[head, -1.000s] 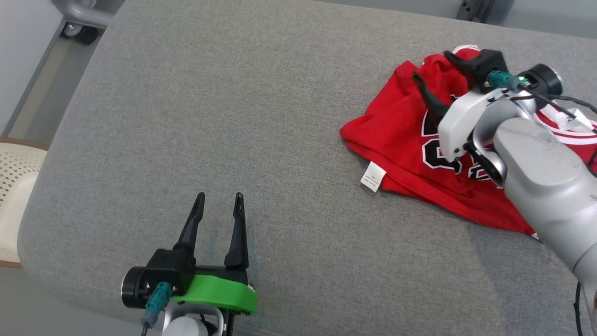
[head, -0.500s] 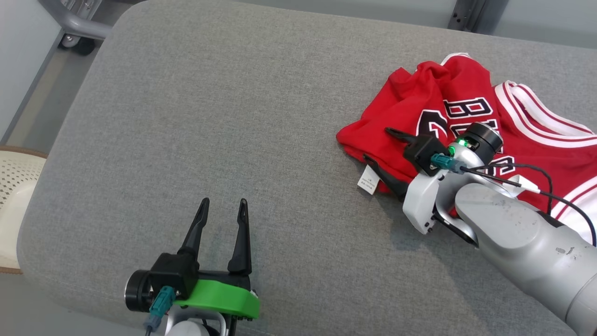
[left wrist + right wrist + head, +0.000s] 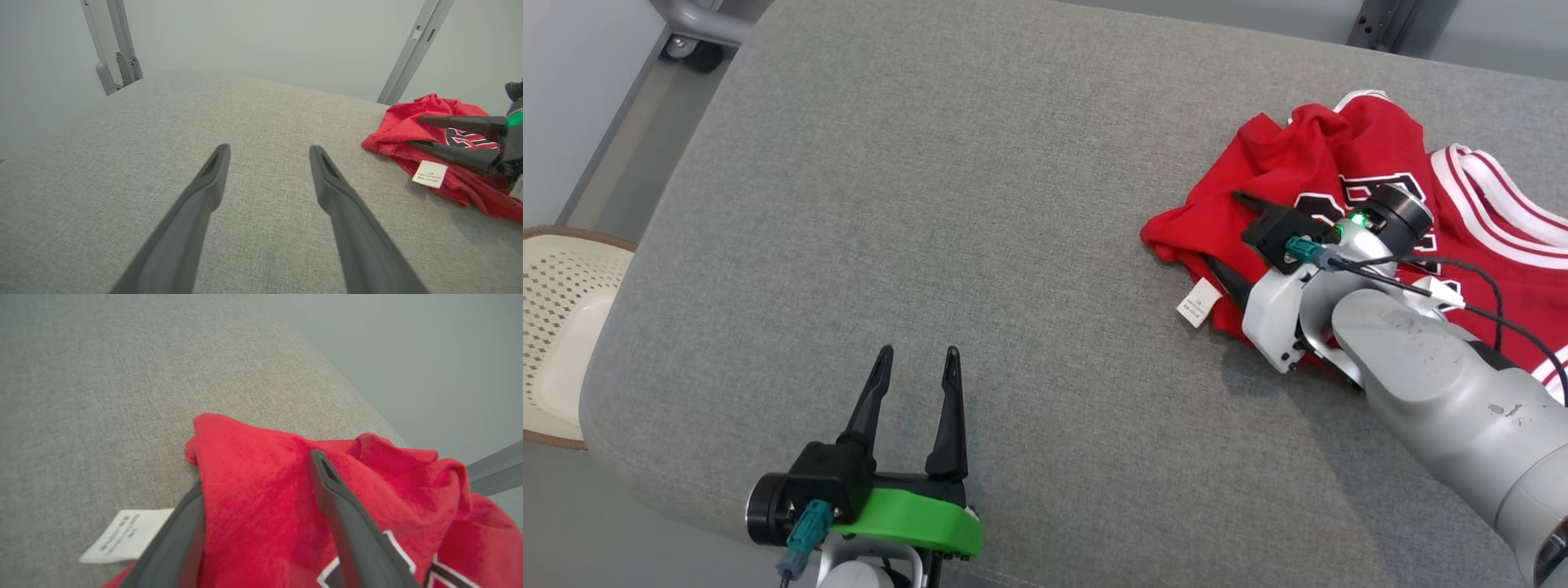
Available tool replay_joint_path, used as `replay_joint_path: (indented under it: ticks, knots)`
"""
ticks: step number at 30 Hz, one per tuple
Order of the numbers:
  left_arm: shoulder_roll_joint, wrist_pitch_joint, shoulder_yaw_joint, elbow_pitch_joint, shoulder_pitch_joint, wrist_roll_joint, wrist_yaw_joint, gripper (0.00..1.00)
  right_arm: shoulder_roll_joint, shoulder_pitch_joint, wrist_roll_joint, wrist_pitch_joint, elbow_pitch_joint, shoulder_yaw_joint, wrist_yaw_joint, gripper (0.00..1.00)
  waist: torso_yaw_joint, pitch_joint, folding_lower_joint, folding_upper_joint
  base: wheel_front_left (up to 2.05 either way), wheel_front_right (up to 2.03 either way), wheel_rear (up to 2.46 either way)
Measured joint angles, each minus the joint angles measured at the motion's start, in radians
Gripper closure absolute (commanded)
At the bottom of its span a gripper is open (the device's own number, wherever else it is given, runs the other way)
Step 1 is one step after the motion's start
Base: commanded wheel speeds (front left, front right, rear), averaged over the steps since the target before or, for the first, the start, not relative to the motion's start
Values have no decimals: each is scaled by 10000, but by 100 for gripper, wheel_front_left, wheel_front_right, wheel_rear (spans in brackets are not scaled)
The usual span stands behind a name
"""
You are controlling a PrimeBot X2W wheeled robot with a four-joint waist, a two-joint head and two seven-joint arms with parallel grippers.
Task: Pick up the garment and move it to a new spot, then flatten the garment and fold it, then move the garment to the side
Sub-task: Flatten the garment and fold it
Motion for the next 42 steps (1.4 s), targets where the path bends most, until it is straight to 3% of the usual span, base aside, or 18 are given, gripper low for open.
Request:
replay_joint_path:
  ticks: [4, 6, 8, 11, 12, 19, 26, 27, 28, 29, 36, 42]
  knots:
    - [0, 0, -8, -6, -1, -27, 13, 0, 144, -81, -52, -61, 146, -389, 0, 0, 56, 24, 0, 0, 0, 0, 0]
    - [0, 0, -2, -13, -1, -46, 21, 0, 224, -82, 35, -75, 144, -585, 0, 16, 58, 20, 0, 0, 0, 0, 0]
    - [0, 0, 8, -35, -1, -46, 29, 0, 247, -85, 42, -77, 104, -675, 0, 61, 51, 22, 0, 0, 0, 0, 0]
    - [0, 0, 10, -61, 0, -46, 52, 0, 226, -87, 136, -81, 17, -784, 0, 96, 29, 22, 0, 0, 0, 0, 0]
    - [0, 0, 13, -69, 0, -46, 52, 0, 217, -90, 159, -81, -4, -855, 0, 100, 19, 27, 0, 0, 0, 0, 0]
    - [0, 0, -21, -92, -59, -52, 44, 0, -50, -812, 464, -86, 385, -1967, 0, 100, 2, 204, 0, 0, 0, 0, 0]
    - [0, 0, -194, -46, -248, -104, 21, 0, -416, -1558, 372, 163, 2144, -3189, 0, 100, 182, 436, 0, 0, 0, 0, 0]
    - [2, 0, -192, -31, -253, -104, 23, 0, -420, -1562, 370, 192, 2368, -3287, 0, 68, 207, 459, 0, 0, 0, 0, 0]
    - [2, 0, -194, -23, -259, -105, 23, 0, -422, -1564, 366, 190, 2537, -3375, 0, 45, 225, 478, 0, 0, 0, 0, 0]
    - [2, 0, -186, -13, -273, -105, 23, 0, -420, -1567, 368, 186, 2752, -3494, 0, 0, 239, 494, 0, 0, 0, 0, 0]
    - [0, 0, 8, 8, -295, -67, 71, 0, -343, -1569, 19, -77, 2746, -3741, 0, 0, -29, 395, 0, 0, 0, 0, 0]
    - [0, 0, 173, 27, -216, 90, 36, 0, 128, -601, -86, -130, 144, -3365, 0, 0, -467, 215, 0, 0, 0, 0, 0]
